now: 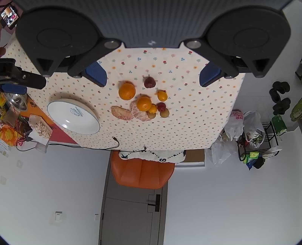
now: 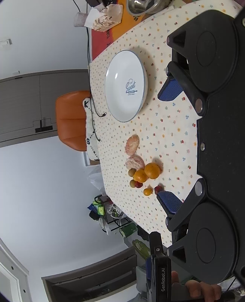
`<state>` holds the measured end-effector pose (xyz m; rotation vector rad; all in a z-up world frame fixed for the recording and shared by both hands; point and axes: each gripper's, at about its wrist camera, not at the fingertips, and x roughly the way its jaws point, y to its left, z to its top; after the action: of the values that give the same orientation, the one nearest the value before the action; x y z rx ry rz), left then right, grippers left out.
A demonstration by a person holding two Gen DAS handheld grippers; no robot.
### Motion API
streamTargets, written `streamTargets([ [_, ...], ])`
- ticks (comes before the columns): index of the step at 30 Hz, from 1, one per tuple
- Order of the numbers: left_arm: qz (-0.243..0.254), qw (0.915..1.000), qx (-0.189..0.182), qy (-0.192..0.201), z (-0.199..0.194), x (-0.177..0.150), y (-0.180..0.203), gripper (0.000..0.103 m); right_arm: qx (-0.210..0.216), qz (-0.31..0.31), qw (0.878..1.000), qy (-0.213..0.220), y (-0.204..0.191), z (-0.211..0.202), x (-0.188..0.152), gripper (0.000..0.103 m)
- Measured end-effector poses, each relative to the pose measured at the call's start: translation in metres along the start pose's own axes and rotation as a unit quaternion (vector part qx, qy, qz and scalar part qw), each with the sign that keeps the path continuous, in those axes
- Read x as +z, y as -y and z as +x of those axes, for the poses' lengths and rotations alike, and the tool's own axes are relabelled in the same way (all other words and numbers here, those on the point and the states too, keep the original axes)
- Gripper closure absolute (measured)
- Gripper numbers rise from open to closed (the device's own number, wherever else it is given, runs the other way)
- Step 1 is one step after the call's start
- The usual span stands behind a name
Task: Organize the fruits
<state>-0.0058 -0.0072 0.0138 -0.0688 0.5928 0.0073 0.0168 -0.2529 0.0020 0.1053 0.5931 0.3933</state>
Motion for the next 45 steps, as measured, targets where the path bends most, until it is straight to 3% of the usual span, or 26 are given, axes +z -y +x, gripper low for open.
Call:
streamTargets([
  [31, 0.001, 1.0000, -0.003, 0.003, -0.003, -0.005, 0.001, 0.000, 0.006, 0.008, 1.000, -0.006, 0.000, 0.003, -0.004, 0.000],
  [45, -0.025, 0.9995, -0.018, -0.002, 0.021, -0.015, -0.013, 0.000, 0.030, -0.004, 0.999, -0.023, -0.002, 0.036, -0.014, 0.000],
])
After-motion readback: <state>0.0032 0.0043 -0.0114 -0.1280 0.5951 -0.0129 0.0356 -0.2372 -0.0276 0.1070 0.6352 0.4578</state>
